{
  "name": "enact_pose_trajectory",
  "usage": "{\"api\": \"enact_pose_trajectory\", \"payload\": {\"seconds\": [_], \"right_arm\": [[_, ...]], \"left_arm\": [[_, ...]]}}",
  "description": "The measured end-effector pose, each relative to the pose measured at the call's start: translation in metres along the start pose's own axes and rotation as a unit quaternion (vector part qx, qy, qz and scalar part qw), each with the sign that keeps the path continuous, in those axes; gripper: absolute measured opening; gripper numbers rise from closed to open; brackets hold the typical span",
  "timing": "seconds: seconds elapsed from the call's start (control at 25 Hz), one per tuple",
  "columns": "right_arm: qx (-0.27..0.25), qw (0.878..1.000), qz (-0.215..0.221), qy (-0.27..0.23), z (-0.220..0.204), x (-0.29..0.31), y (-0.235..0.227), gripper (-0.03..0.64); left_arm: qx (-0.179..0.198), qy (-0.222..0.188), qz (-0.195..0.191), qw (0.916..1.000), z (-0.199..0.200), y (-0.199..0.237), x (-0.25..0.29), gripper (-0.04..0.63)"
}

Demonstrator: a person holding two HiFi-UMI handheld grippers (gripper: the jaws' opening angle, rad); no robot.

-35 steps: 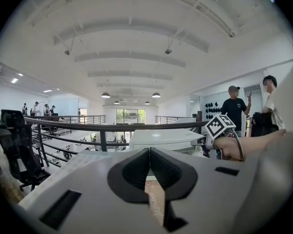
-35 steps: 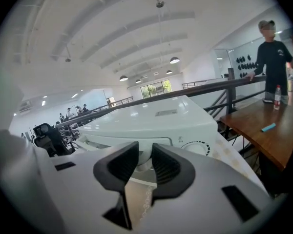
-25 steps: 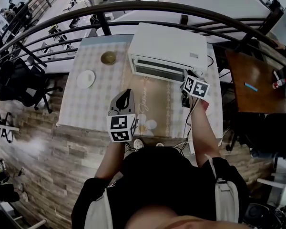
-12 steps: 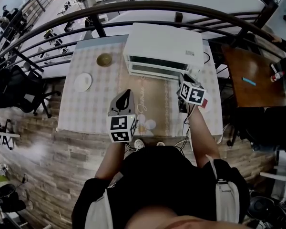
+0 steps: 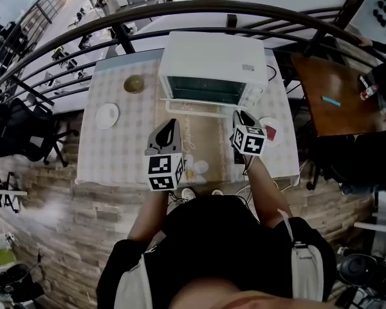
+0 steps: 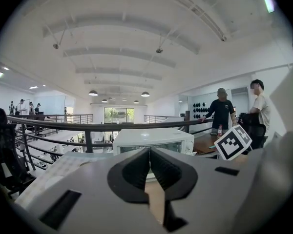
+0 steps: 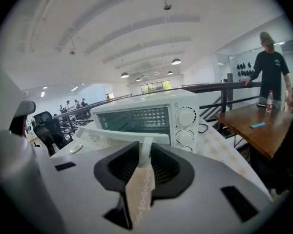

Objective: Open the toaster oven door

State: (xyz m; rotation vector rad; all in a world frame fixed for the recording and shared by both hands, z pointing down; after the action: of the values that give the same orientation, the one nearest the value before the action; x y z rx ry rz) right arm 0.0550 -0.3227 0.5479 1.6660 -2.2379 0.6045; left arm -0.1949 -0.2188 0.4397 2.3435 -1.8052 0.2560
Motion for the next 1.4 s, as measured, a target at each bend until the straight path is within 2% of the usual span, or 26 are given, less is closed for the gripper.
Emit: {"api": "enact_pose_trajectory", "payload": {"seconds": [0.4, 0.6, 0.92, 1.16, 1.4], "right_arm": [[-0.003, 1.0, -0.015, 0.001, -0.034, -0.015, 0.008, 0.076], [-0.017, 0.999, -0.02, 0.022, -0.056, -0.018, 0.009, 0.075], [-0.006, 0.998, -0.022, 0.056, -0.084, -0.019, 0.009, 0.075], [0.007, 0.994, -0.029, 0.107, -0.131, -0.016, 0.012, 0.072], [0.017, 0.992, -0.041, 0.117, -0.172, -0.009, 0.008, 0.069]], "left_arm": [[0.006, 0.002, -0.019, 0.9998, 0.004, -0.007, 0.002, 0.014], [0.01, 0.007, -0.026, 0.9996, 0.001, -0.009, 0.004, 0.014], [0.016, 0.018, -0.037, 0.999, -0.001, -0.013, 0.01, 0.014], [0.019, 0.032, -0.043, 0.9984, -0.006, -0.013, 0.011, 0.014], [0.028, 0.051, -0.047, 0.9972, -0.013, -0.014, 0.011, 0.014]]}}
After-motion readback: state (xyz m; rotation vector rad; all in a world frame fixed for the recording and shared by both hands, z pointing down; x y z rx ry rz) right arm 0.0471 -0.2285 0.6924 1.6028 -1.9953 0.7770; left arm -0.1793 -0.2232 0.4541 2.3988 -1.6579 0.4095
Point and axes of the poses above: the fingertips, and each gripper's own axes: x forward along the fingers, y to its left, z out of its top, the point moved 7 cm from there along -x, backward along the fingers, and after that the axes turned 2 degrees about -z, right-handed, at the moved point
